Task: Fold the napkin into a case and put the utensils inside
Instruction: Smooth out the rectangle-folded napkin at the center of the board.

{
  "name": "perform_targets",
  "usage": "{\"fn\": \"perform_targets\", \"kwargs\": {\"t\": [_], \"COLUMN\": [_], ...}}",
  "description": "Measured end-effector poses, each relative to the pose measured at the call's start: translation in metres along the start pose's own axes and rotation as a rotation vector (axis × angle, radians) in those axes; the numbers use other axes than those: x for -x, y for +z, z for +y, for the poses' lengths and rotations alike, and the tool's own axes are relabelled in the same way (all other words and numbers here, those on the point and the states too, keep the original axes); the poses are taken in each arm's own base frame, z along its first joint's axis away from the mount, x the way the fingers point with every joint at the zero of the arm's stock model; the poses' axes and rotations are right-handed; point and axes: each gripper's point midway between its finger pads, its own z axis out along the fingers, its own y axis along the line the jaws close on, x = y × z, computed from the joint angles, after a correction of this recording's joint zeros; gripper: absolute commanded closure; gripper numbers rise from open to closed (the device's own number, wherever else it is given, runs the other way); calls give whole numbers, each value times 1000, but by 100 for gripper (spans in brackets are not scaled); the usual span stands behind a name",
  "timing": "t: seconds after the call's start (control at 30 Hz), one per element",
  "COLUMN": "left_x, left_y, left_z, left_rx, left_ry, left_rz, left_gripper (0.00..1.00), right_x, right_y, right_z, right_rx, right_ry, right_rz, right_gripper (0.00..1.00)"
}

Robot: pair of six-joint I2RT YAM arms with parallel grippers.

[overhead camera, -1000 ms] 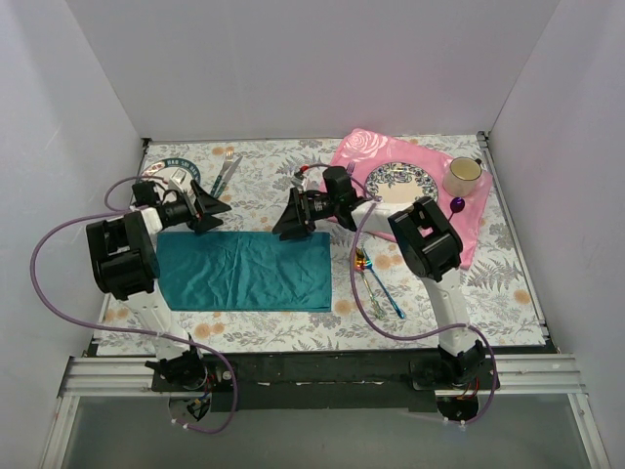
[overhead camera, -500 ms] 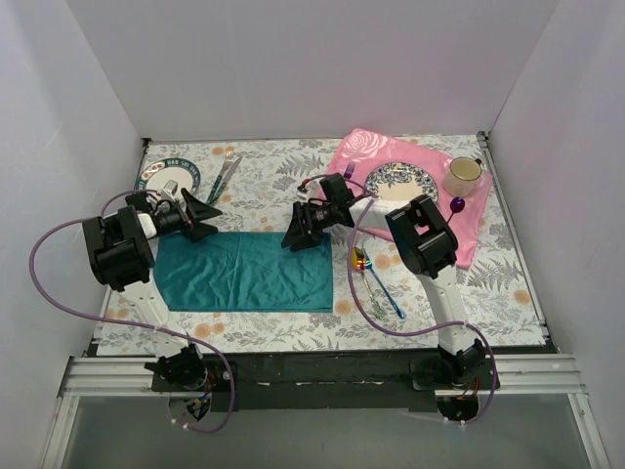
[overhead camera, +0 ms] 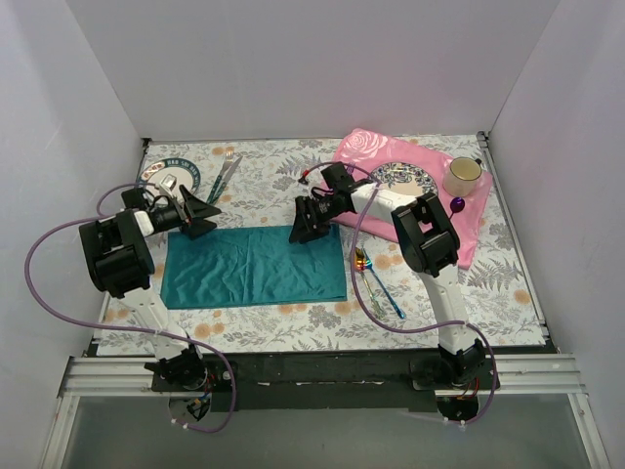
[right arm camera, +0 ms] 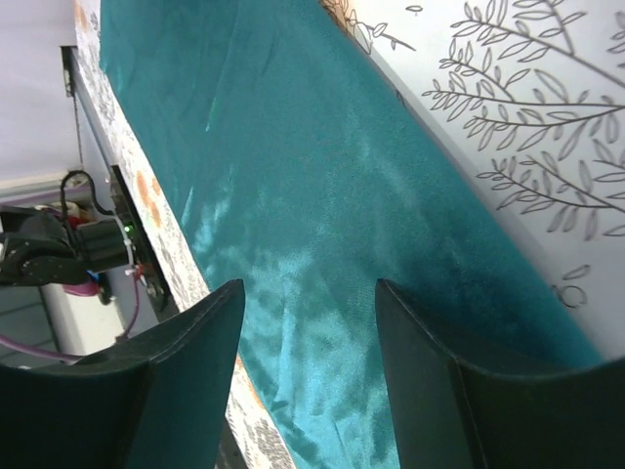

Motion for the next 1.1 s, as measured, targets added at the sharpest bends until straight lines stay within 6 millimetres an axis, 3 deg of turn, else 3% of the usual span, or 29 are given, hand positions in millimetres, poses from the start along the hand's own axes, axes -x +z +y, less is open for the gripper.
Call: {"fn": "perform_targets", "kwargs": {"t": [0.27, 0.5, 0.73, 1.1], "left_x": [-2, 4, 16, 31], "left_y": [10, 14, 4, -29], "left_z": [-3, 25, 28, 45], "left_rx": [-9, -5, -12, 33], "left_ry": [1, -98, -116, -100], "left_rz": [16, 3, -24, -91], "left_gripper": [2, 2, 2, 2], "right_x": [0, -2, -2, -2], "right_y": [-5, -7, -7, -7], "right_z": [-1, -3, -3, -4], "right_rx": [0, -13, -16, -25], "right_ry": [-57, -70, -73, -68], "right_rz": [15, 27, 28, 31], "right_gripper": [30, 30, 31, 31]}}
